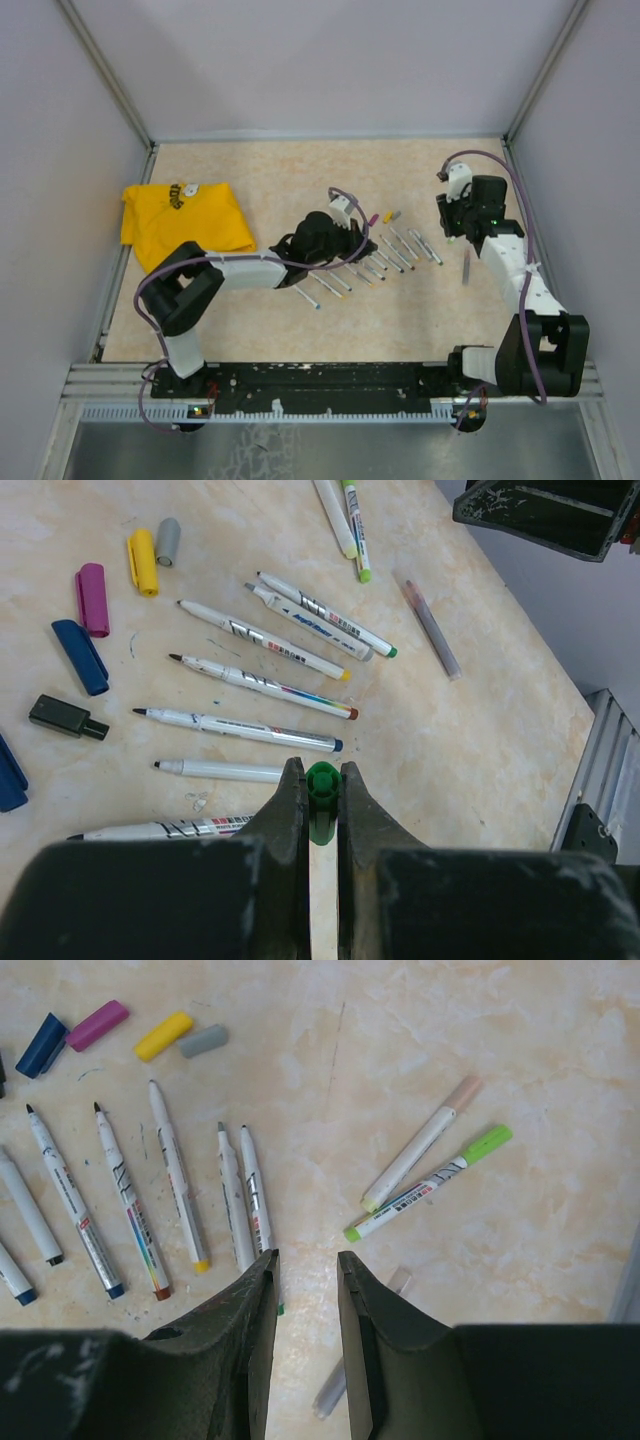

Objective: Open the pen caps
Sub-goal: Place the pen cap at the center of the board.

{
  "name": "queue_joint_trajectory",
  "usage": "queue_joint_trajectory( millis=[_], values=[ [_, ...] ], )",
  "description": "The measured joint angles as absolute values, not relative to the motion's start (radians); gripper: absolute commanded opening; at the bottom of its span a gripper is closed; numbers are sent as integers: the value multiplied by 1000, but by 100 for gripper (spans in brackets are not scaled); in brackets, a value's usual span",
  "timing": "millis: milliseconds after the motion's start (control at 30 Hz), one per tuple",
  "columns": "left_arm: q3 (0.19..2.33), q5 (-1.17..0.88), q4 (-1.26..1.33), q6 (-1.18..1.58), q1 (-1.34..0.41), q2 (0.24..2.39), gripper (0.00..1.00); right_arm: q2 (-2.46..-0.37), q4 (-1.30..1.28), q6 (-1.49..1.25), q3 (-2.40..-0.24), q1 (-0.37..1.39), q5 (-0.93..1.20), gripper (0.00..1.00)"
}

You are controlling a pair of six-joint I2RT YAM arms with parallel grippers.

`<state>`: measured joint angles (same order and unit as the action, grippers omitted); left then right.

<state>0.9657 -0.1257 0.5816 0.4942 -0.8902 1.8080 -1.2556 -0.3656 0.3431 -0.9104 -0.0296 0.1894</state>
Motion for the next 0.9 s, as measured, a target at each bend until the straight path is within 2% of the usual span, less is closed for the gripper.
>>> queue_joint_trajectory(
  millis=[133,667,900],
  values=[
    [1032,-120,538,474,-889,1840,0,-1256,-364,338,-910,-30,189,31],
    [1691,-133,284,441,-857,2302,0,-1250,-343,302,-910,-60,173,31],
    [1916,-139,212,423,-851,2466,0,-1250,-339,295,-910,-60,173,31]
  ],
)
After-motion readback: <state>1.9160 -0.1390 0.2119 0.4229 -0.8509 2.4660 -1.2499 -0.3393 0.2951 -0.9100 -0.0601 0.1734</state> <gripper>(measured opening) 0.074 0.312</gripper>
